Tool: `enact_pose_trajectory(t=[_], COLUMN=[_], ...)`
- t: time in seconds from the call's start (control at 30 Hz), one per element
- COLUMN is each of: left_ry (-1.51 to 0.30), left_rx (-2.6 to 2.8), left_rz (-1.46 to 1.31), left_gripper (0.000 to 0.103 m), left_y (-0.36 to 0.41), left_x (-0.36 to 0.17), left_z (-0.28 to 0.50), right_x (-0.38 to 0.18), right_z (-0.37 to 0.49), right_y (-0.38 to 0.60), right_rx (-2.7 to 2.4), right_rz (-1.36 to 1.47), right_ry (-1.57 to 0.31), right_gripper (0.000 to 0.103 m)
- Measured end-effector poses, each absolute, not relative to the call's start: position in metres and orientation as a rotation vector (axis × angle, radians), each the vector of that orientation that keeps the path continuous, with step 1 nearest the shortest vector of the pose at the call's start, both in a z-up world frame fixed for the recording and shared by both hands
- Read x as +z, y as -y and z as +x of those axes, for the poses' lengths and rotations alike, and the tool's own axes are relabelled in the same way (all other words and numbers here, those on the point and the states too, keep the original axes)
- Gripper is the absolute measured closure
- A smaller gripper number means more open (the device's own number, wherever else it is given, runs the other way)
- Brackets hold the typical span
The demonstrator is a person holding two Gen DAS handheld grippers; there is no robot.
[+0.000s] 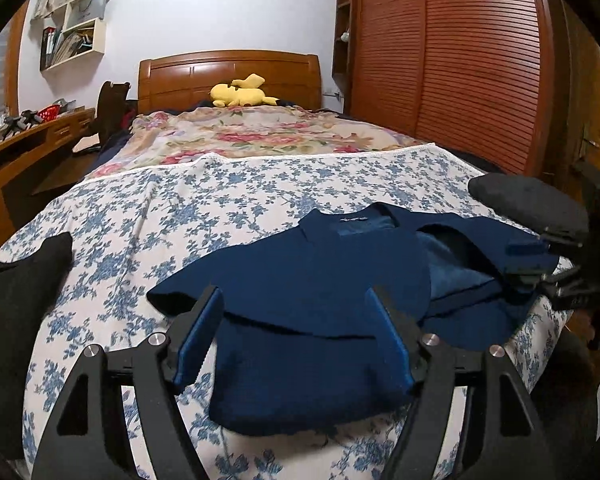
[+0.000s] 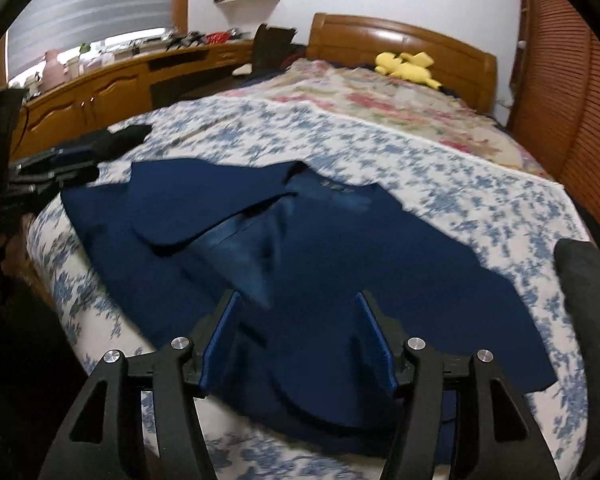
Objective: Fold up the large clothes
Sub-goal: 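Grasp the side of the folded jacket with the right gripper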
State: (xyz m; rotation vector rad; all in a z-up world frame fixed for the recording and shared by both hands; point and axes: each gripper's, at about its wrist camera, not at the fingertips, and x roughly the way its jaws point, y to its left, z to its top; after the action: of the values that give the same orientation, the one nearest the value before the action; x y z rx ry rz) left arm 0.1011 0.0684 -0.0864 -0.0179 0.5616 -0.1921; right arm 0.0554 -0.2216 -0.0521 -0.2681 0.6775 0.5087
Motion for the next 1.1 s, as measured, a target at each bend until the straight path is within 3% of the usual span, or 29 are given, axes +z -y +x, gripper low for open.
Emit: enact_pose_trajectory(t=[0.73, 0.77, 0.83, 0.9, 1.1], left_ry=[-0.566, -0.566, -0.567, -0.567, -0.568], left_rx=[-0.169, -0.166, -0.163, -0.16, -0.154], left_rz=[-0.043, -0.044, -0.046, -0.047, -0.051], left_gripper=[0.029, 0.029, 0.029, 0.029, 0.029], left_y=[-0.086, -0.086, -0.087, -0.087, -0.089], left_x=[-0.092, -0.092, -0.092, -0.092, -0.093], left_z=[0.095, 0.095, 0.096, 0.096, 0.096], right_x=[-0.068, -0.068, -0.064, -0.057, -0.036], right_z=[0.097, 0.1, 0.109, 0.123, 0.181], right_y=[0.209, 0.208, 0.204, 0.203, 0.191], right_rx=[0.414, 0.419, 0.425, 0.418, 0.362], right_rz=[-0.401, -0.414, -0.445, -0.455, -0.495], right_ry=[-0.779, -0.774, -0.762, -0.743, -0.682], right_gripper=[0.042, 0.046, 0.079, 0.094, 0.096])
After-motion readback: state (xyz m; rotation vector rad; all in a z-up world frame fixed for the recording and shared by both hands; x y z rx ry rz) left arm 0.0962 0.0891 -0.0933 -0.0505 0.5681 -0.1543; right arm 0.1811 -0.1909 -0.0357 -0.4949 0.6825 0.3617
